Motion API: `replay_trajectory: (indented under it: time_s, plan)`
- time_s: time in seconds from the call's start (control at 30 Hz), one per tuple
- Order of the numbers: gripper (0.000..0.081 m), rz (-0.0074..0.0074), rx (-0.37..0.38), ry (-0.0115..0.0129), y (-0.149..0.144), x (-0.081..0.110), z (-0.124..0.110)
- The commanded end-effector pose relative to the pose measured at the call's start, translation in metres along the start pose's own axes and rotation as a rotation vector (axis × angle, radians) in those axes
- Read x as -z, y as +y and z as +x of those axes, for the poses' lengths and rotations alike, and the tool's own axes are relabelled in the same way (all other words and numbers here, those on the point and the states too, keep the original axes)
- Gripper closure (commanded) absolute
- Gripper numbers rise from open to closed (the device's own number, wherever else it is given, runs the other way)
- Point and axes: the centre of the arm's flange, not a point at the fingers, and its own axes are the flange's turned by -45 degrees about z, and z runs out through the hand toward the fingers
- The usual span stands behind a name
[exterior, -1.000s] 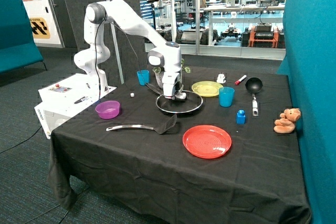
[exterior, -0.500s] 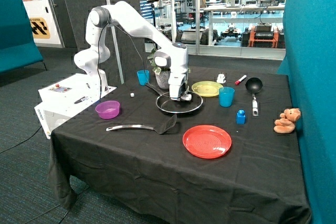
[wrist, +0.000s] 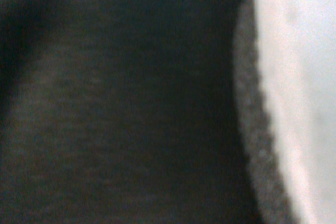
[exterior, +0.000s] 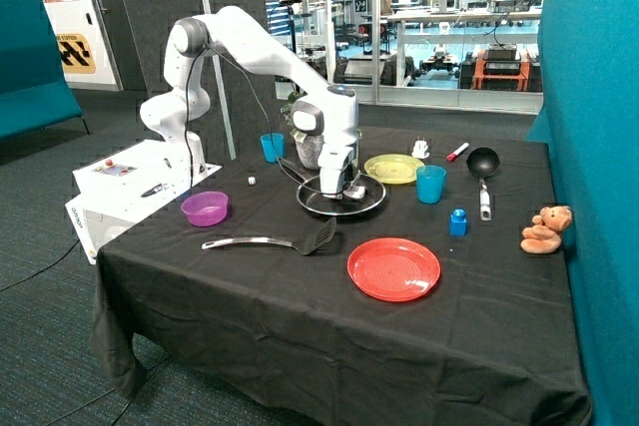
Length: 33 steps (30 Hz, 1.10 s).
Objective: Clean the pan
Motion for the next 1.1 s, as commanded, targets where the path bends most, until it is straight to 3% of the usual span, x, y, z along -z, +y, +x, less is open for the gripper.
replay_trajectory:
  time_s: [0.0,0.3,0.57,0.8,1.07]
  plan:
    - [0.0808,0.0052,-0.017,0.0,0.024,0.001,-0.003]
    - [0.0808,0.0052,-0.007,0.0001,0.033,-0.001,-0.023]
    - [0.0808,0.0052,0.017,0.0001,0.025,-0.006,-0.047]
    - [0.0808,0.0052,0.042,0.0002,0.009,-0.008,-0.049]
    - [0.0808,0.0052,0.072,0.0003,-0.016,-0.006,-0.036]
